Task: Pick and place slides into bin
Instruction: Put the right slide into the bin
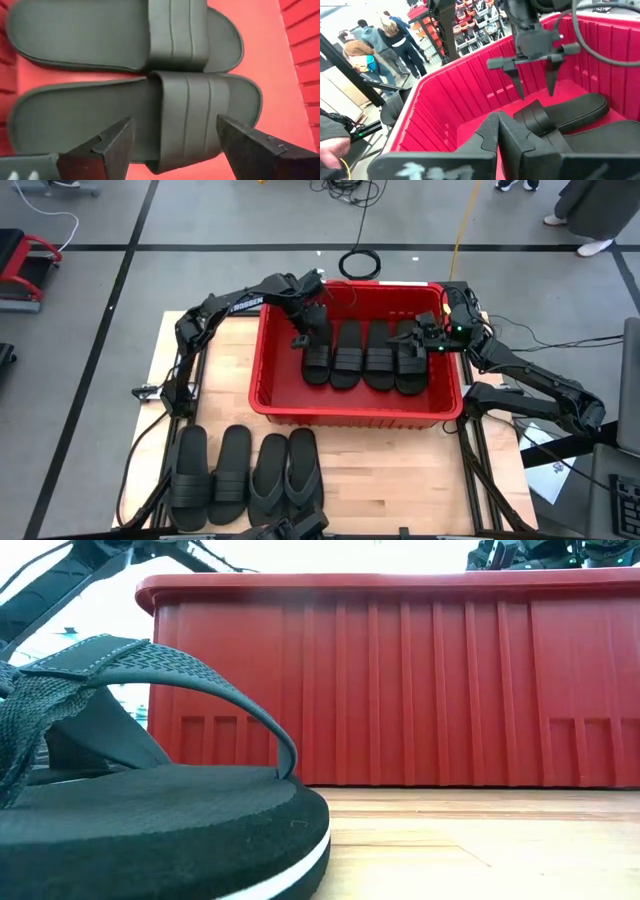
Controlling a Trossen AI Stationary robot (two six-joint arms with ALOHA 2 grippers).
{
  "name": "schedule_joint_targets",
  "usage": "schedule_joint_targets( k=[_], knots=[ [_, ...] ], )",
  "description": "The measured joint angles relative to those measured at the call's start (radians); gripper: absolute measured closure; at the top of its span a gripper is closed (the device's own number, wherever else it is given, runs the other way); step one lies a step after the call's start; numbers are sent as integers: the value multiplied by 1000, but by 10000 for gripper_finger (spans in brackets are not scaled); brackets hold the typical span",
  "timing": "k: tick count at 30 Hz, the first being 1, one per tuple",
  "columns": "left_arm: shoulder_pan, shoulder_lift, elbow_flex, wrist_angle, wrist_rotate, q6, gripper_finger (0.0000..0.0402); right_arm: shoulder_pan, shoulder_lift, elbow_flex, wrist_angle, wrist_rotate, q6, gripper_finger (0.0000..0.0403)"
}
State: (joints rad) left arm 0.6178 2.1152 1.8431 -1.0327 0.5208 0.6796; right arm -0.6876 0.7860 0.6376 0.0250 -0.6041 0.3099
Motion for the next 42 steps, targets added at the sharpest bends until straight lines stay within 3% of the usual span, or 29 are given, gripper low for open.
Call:
schedule_joint_targets(
  k=[11, 18, 24, 31, 37, 42],
  knots=[
    [17, 63, 0, -32, 19, 44, 128, 0, 0, 0, 0, -1, 19, 403],
    [21, 119, 0, -88, 68, 67, 156, 0, 0, 0, 0, -3, 27, 403],
    [14, 122, 0, -85, 56, 128, 221, 0, 0, 0, 0, -2, 22, 403],
    [10, 122, 1, -89, 21, 139, 384, 0, 0, 0, 0, 0, 19, 403],
    [9, 122, 1, -78, 16, 119, 376, 0, 0, 0, 0, 0, 19, 403],
    [8, 122, 1, -73, 8, 99, 396, 0, 0, 0, 0, 0, 19, 403]
  ],
)
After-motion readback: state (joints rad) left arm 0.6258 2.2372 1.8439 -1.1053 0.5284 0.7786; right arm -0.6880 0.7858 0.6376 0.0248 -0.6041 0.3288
